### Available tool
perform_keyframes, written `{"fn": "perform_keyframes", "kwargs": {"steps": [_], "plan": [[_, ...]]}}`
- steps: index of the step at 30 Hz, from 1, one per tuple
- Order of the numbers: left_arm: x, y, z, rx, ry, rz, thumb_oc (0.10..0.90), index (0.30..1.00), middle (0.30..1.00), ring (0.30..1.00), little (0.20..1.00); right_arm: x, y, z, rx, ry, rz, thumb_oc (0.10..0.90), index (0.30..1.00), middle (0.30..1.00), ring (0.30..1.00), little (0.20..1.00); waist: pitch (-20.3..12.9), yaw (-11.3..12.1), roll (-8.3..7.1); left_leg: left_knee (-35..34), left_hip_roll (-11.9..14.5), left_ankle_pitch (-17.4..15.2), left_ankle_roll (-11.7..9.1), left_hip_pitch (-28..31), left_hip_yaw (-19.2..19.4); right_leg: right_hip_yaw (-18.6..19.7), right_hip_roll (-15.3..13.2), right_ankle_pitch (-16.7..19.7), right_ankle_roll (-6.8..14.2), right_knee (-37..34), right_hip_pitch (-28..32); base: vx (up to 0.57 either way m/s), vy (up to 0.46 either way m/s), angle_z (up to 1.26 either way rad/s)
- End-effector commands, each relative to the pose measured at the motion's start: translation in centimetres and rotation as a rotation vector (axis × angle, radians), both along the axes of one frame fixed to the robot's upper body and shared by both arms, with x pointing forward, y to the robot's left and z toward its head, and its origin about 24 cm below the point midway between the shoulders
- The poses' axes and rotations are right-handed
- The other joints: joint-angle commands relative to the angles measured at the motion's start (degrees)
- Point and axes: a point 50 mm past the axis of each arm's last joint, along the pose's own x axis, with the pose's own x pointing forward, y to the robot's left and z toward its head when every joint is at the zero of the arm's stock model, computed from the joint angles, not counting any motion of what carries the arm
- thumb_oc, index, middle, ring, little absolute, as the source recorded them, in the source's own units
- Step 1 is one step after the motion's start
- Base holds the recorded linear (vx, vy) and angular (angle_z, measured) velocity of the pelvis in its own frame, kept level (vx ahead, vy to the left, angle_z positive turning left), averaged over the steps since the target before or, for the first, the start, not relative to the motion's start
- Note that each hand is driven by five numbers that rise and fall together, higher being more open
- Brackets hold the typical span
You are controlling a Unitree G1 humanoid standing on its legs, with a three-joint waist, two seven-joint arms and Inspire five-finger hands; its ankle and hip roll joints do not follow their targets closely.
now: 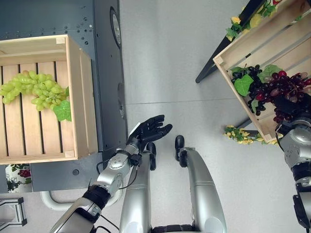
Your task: Pick up the fruits from the basket on one side to the basket on the other side
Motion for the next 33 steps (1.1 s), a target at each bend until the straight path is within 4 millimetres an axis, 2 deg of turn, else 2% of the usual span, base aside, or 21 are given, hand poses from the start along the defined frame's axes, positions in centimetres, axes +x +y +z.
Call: {"fn": "perform_keyframes", "kwargs": {"steps": [1,7,14,22,25,28,29,30,31,33], "plan": [[-0.6,-2.4,2.2,-0.087,-0.123,-0.119,0.800,0.900,0.900,0.900,0.900,-1.6,-4.3,6.8,-0.041,-0.202,-0.149,0.800,0.900,0.900,0.900,0.900,-0.8,0.5,-0.32,-4.8,-2.0,-2.2,-0.7,5.5,1.9,-3.0,2.4,0.7,-1.9,-3.1,8.1,0.02,-0.004,0.07],[-0.5,-2.3,2.2,-0.084,-0.119,-0.120,0.800,0.900,0.900,0.900,0.900,-1.7,-4.7,6.6,-0.048,-0.156,-0.181,0.800,0.900,0.900,0.900,0.900,-0.8,0.9,-0.90,-4.8,-1.5,-2.6,-0.8,6.8,1.9,-3.3,2.4,0.3,-2.1,-3.6,9.6,0.04,-0.001,0.05],[-0.6,-1.9,2.3,-0.065,-0.105,-0.116,0.800,0.900,0.900,0.900,0.900,-2.3,-5.0,5.6,-0.048,-0.106,-0.210,0.800,0.900,0.900,0.900,0.900,-0.8,1.2,-2.80,-4.6,-0.8,-3.1,-0.6,8.1,1.5,-3.7,2.6,0.3,-2.2,-4.3,11.5,0.03,-0.019,0.02],[-0.7,-1.9,1.8,-0.041,-0.096,-0.126,0.800,0.900,0.900,0.900,0.900,-1.9,-4.3,4.8,-0.076,-0.050,-0.177,0.800,0.900,0.900,0.900,0.900,-1.1,1.4,-4.46,-5.0,-0.3,-3.6,-0.3,9.4,1.4,-3.7,3.0,0.4,-2.2,-5.1,12.9,0.01,0.000,0.01],[-0.5,-2.0,1.9,-0.030,-0.105,-0.129,0.800,0.900,0.900,0.900,0.900,-1.5,-3.1,3.9,-0.092,-0.062,-0.105,0.800,0.900,0.900,0.900,0.900,-1.0,1.2,-4.84,-4.8,-0.1,-3.8,0.0,9.6,1.5,-3.8,3.1,0.6,-2.3,-5.3,13.3,0.00,0.000,0.00],[-0.3,-2.5,2.1,-0.029,-0.122,-0.125,0.800,0.900,0.900,0.900,0.900,-0.9,-1.0,3.5,-0.150,-0.093,-0.030,0.800,0.900,0.900,0.900,0.900,-1.0,0.7,-4.68,-5.5,0.0,-3.7,0.1,10.3,1.8,-3.6,3.1,0.6,-2.2,-5.8,13.8,0.01,0.034,0.00],[-0.1,-2.8,2.3,-0.025,-0.140,-0.121,0.800,0.900,0.900,0.900,0.900,-0.4,0.7,3.1,-0.213,-0.097,0.037,0.800,0.900,0.900,0.900,0.900,-0.9,0.4,-4.42,-5.9,-0.2,-3.6,0.1,10.6,1.9,-3.4,3.1,0.6,-2.2,-6.0,13.9,0.01,0.052,-0.01],[-0.2,-2.8,2.3,-0.025,-0.140,-0.121,0.800,0.900,0.900,0.900,0.900,-0.4,0.7,3.1,-0.213,-0.096,0.036,0.800,0.900,0.900,0.900,0.900,-0.9,0.4,-4.44,-6.0,-0.2,-3.6,0.1,10.6,1.9,-3.4,3.1,0.6,-2.2,-6.0,13.9,0.01,0.083,-0.02],[0.0,-3.2,2.5,-0.022,-0.159,-0.116,0.800,0.900,0.900,0.900,0.900,-0.1,2.6,2.7,-0.273,-0.097,0.108,0.800,0.900,0.900,0.900,0.900,-0.9,0.0,-4.15,-6.5,-0.4,-3.3,0.2,10.9,2.1,-3.2,3.1,0.5,-2.2,-6.4,14.1,0.01,0.062,-0.02],[0.1,-3.5,2.8,-0.012,-0.184,-0.108,0.800,0.900,0.900,0.900,0.900,0.1,4.3,2.2,-0.318,-0.103,0.188,0.800,0.900,0.900,0.900,0.900,-0.8,-0.4,-3.94,-7.1,-0.6,-3.1,0.2,11.2,2.2,-3.0,3.1,0.3,-2.1,-6.5,14.2,0.01,0.087,-0.04]]}}
